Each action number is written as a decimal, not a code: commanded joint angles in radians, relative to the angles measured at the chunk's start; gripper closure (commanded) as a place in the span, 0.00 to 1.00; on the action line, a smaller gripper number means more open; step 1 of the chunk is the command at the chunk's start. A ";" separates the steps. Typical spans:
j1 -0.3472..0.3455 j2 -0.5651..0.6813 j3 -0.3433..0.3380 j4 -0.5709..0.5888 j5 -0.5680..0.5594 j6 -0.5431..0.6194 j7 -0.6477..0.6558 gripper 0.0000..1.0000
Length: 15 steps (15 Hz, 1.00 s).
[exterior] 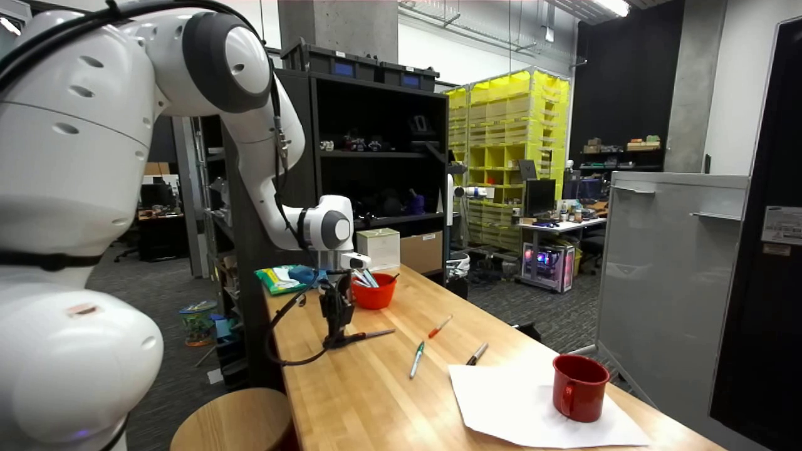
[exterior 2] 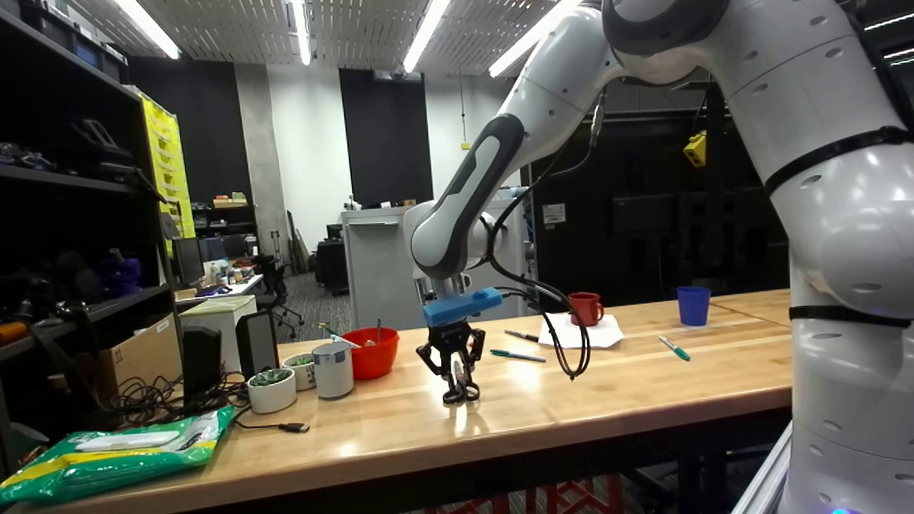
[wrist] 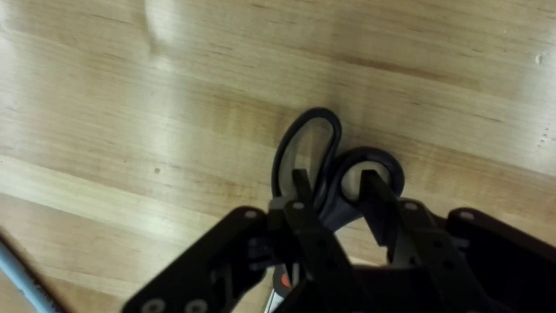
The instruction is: Open and close the black pair of scissors five times
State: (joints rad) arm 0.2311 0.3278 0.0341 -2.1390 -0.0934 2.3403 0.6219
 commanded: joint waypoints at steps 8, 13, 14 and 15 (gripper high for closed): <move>0.005 -0.189 -0.013 -0.154 -0.139 0.080 0.061 0.57; -0.036 -0.269 -0.004 -0.206 -0.189 0.088 0.062 0.13; -0.045 -0.283 -0.001 -0.213 -0.181 0.090 0.056 0.05; -0.057 -0.295 -0.001 -0.220 -0.173 0.094 0.049 0.01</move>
State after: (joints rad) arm 0.2037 0.1025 0.0236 -2.3047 -0.2654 2.4119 0.6728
